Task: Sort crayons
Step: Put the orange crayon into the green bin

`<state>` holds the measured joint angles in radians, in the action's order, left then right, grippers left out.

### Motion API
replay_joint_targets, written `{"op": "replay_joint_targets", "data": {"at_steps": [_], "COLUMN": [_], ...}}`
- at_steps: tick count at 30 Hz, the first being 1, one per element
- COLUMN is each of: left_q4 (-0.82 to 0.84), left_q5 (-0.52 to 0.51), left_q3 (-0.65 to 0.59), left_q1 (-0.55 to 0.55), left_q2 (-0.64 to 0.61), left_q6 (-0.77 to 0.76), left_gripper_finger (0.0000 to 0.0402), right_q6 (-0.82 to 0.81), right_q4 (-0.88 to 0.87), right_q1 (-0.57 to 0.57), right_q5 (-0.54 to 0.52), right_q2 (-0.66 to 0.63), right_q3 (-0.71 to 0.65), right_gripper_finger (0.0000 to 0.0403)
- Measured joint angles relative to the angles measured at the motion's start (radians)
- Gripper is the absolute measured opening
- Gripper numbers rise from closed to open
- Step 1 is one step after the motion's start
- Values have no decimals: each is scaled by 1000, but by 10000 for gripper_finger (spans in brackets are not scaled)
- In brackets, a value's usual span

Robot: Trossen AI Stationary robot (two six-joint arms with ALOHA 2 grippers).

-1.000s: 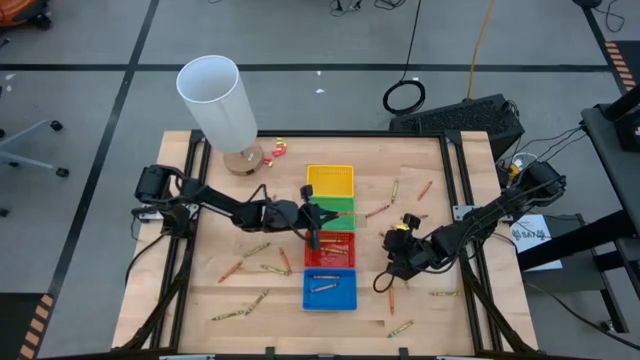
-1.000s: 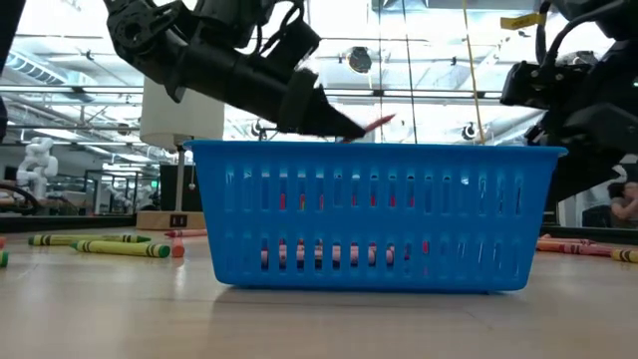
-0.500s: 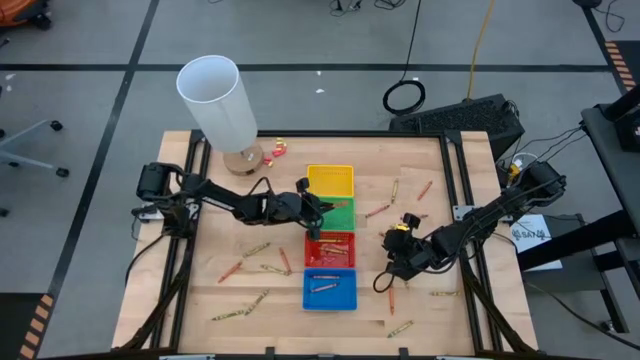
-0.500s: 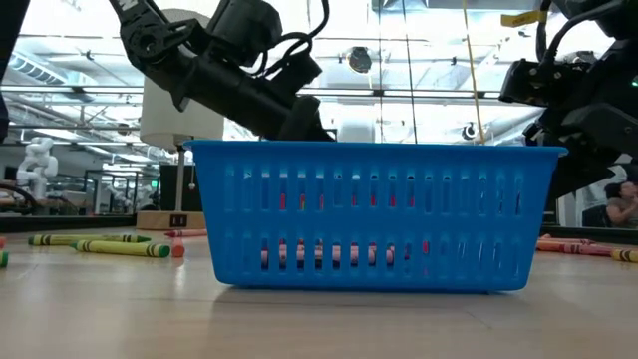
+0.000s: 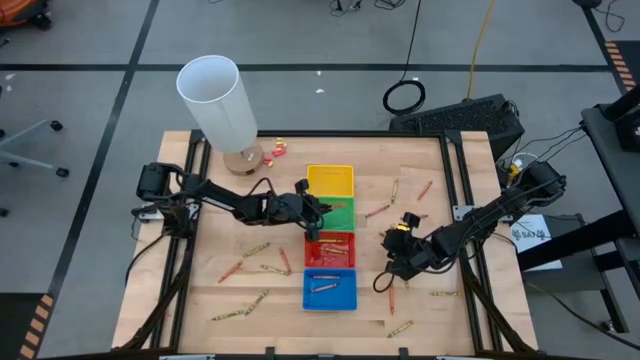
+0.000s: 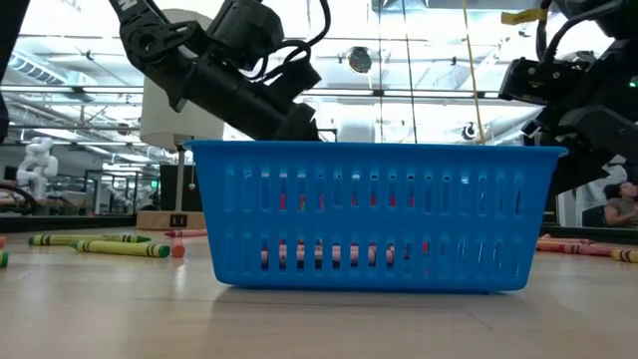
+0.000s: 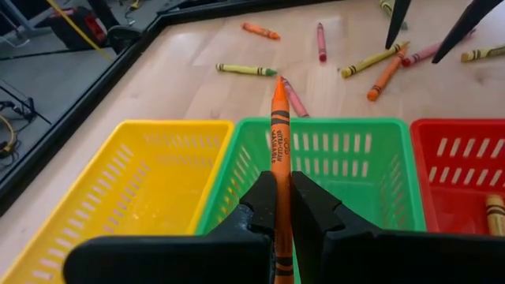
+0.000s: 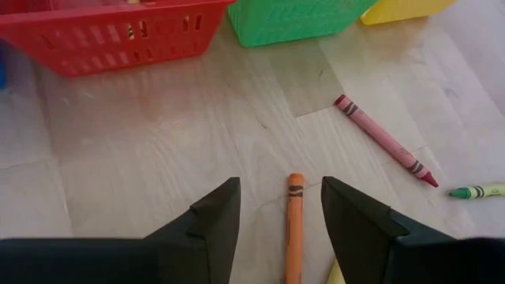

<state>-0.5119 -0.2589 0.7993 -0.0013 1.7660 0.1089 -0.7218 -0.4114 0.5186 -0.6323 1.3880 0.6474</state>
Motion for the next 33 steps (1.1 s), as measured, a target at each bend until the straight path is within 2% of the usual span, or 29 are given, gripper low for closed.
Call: {"op": "replay_joint_targets", "data": {"at_steps": [14, 19, 25, 33], "left_q4": [-3, -1, 3, 10], "left_q5": [0, -1, 0, -4], "left_q3": [-4, -4, -4, -4], "left_q1": [0, -10, -74, -125], "left_q2": [0, -3, -78, -111], "left_q6": [-26, -50, -93, -25], "left_gripper_finger": [91, 96, 96, 96], "right_q6": [1, 1, 1, -17], "right_q4": [-19, -29, -48, -49], "right_q1": [0, 0, 0, 0], "right_q5": [3, 7, 49, 32], "right_q2": [0, 0, 0, 0], "right_q3": [0, 0, 0, 0], "right_gripper_finger": [162, 162, 162, 162]}}
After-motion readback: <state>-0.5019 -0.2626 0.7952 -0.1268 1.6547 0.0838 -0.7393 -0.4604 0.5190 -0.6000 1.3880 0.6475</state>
